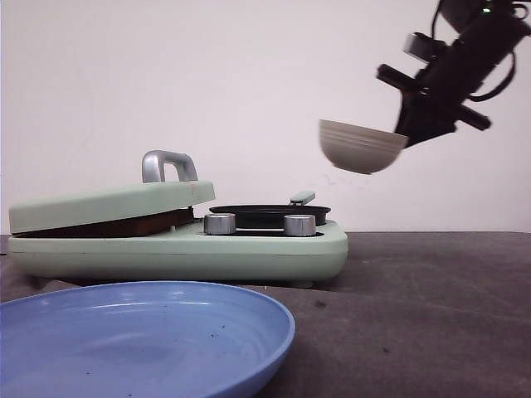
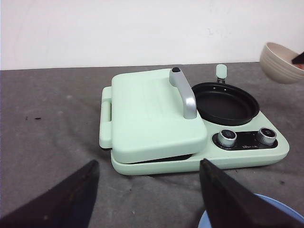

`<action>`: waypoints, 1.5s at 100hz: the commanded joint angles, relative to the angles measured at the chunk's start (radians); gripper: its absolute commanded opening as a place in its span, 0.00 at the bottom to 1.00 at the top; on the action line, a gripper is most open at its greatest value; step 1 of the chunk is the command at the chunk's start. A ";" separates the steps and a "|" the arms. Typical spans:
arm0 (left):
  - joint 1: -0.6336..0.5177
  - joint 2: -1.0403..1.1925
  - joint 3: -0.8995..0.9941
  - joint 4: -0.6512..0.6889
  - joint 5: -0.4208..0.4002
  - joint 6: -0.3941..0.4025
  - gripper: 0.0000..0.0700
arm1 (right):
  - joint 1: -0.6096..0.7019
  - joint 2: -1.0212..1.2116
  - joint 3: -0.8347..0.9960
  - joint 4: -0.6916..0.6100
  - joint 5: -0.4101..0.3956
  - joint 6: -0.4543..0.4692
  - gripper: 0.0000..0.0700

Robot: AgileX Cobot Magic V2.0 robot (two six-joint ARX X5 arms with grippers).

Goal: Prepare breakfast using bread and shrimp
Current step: 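Lift the bowl and carry it above the black frying pan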

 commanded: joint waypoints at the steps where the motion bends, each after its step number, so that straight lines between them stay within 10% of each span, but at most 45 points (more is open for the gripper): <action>1: -0.003 -0.002 0.005 0.010 -0.005 0.001 0.50 | 0.031 0.006 0.022 0.027 -0.001 0.028 0.00; 35: -0.003 -0.002 0.005 0.009 -0.005 0.001 0.50 | 0.238 0.006 0.022 0.236 0.248 -0.185 0.00; 78: -0.003 -0.002 0.005 0.008 -0.005 0.002 0.50 | 0.495 0.014 0.022 0.448 0.731 -0.792 0.00; 109: -0.003 -0.002 0.005 0.008 -0.005 0.002 0.50 | 0.530 0.036 0.022 0.576 0.842 -1.136 0.00; 150: -0.003 -0.002 0.005 0.006 -0.005 0.010 0.50 | 0.529 0.089 0.022 0.710 0.947 -1.314 0.00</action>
